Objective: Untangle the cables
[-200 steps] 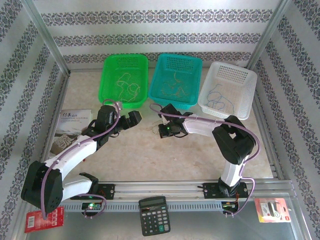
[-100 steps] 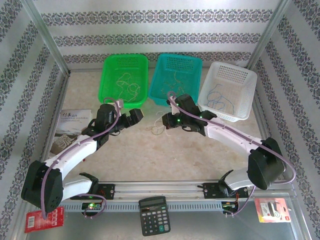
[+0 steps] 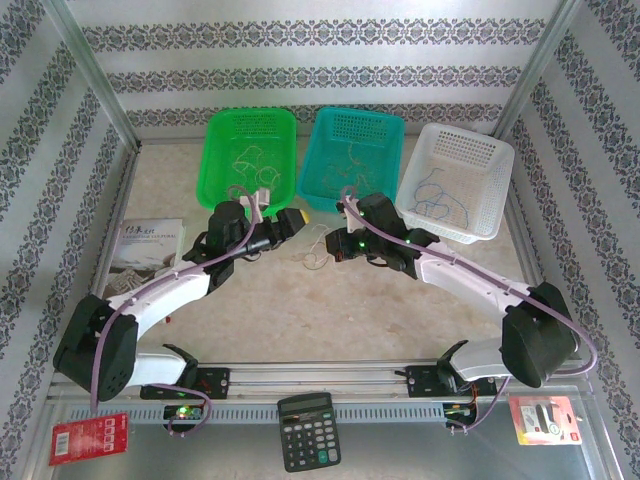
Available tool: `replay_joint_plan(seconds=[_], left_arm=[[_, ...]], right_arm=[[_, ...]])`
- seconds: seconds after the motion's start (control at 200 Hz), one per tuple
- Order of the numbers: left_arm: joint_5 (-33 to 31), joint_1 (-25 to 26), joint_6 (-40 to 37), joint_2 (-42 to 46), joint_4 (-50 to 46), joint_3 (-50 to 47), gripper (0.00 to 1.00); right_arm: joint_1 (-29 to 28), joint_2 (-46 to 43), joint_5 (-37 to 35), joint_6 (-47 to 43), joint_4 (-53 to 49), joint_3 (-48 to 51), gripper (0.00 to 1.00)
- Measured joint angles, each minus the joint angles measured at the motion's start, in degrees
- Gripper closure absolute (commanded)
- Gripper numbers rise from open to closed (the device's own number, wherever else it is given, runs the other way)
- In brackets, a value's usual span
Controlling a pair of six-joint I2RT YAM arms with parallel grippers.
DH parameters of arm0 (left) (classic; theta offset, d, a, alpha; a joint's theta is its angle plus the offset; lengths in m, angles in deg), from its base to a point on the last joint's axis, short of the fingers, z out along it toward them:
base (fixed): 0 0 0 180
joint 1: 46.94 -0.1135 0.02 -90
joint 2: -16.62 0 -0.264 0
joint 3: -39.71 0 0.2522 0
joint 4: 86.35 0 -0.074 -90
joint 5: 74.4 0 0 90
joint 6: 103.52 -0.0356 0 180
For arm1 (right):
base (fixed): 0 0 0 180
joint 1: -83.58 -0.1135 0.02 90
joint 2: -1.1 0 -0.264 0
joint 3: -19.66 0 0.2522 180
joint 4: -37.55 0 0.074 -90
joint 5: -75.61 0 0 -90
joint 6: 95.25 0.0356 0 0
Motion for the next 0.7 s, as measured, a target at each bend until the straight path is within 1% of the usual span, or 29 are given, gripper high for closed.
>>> replay_joint_plan(seconds=[0.145,0.31,0.465,0.699], left_arm=[[0.0,0.9,0.9,-1.2,2.2,0.0,0.33],[-0.1,1.8,1.7,-3.0,3.7,0.1,0.35],[-0.1,2.6,2.1,-4.0,4.7,0.4,0.40],[-0.5,2.7,2.4,-4.2,5.4,1.5,0.50]], right_arm=[[0.0,-0.9,1.8,0.9,2.0,0.6,1.00],[0.2,-1.6,3.8,2.2,4.5,1.2,1.00],[0.7,-1.7,5.3,3.3,6.2,1.6,1.00],[0.7,-1.7,7.3,4.4,7.4,1.7,1.00]])
